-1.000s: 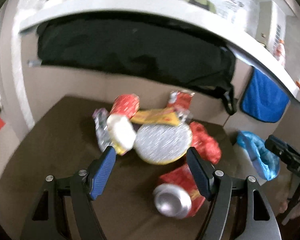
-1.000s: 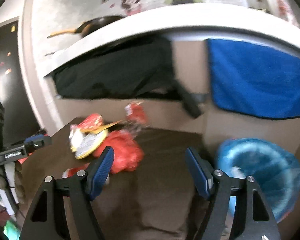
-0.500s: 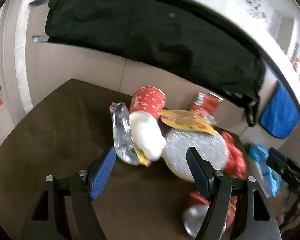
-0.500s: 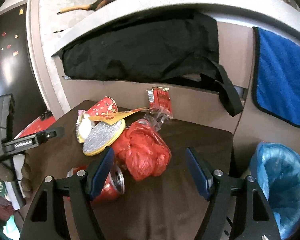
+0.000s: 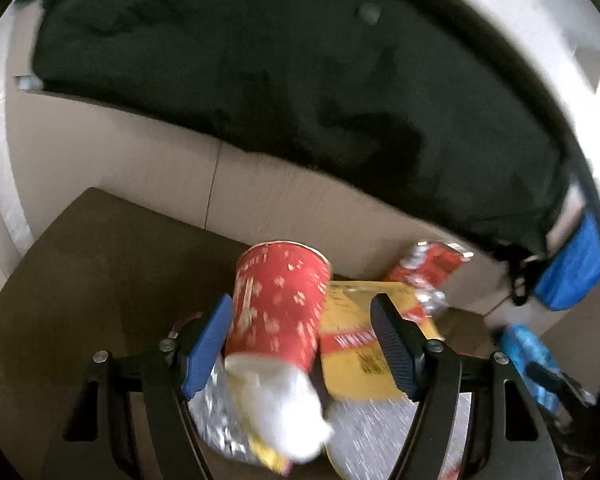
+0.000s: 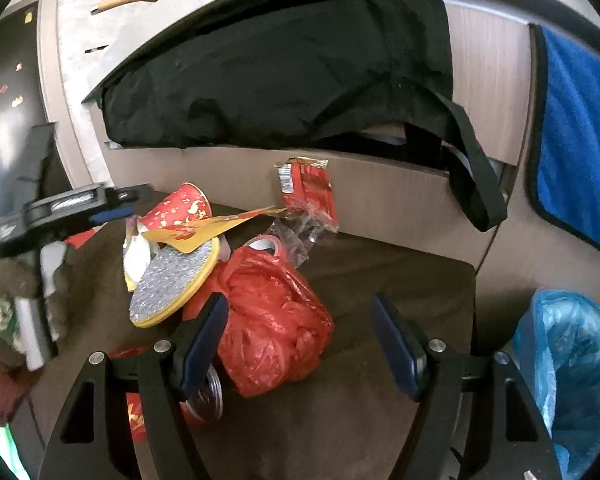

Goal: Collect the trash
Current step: 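Grasp the red paper cup with the left gripper while the right grasps the red wrapper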

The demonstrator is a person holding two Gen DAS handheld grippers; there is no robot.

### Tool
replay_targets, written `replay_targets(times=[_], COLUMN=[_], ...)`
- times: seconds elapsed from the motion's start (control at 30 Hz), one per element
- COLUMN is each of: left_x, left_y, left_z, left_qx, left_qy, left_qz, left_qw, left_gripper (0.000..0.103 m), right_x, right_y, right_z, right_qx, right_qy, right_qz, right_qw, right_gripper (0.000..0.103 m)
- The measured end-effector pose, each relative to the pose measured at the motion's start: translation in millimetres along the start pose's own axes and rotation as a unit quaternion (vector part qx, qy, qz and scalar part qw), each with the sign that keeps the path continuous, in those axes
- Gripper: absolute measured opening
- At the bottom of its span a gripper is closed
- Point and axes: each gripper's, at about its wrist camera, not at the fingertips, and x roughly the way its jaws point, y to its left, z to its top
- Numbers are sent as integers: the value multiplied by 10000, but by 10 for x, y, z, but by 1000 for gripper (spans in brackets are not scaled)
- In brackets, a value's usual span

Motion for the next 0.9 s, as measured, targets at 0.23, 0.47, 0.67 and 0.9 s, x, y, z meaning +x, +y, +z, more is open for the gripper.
replay_targets(times=[0.23,0.47,0.67,0.9], left_x=[328,130,-111,-127], left_y=[-38,57,295,393], left_z=[108,21,-121,-111], left_qx=[377,485,212,220], left_qy=[312,306,159,162], left_qz=[449,585,411,165], left_qw=[9978,9966,9988,9995], left_gripper=[71,57,57,67], right_x=[97,673,1067,1380], right_y=[10,37,14,96], right_z=[183,677,934,1079], right_qx=[-343,-432,-309,-563], right_qy=[-214,-114,86,470], right_qz=[-233,-293,-390,-238], right_qw=[9989,9986,9987,9970], right_gripper=[71,71,68,13])
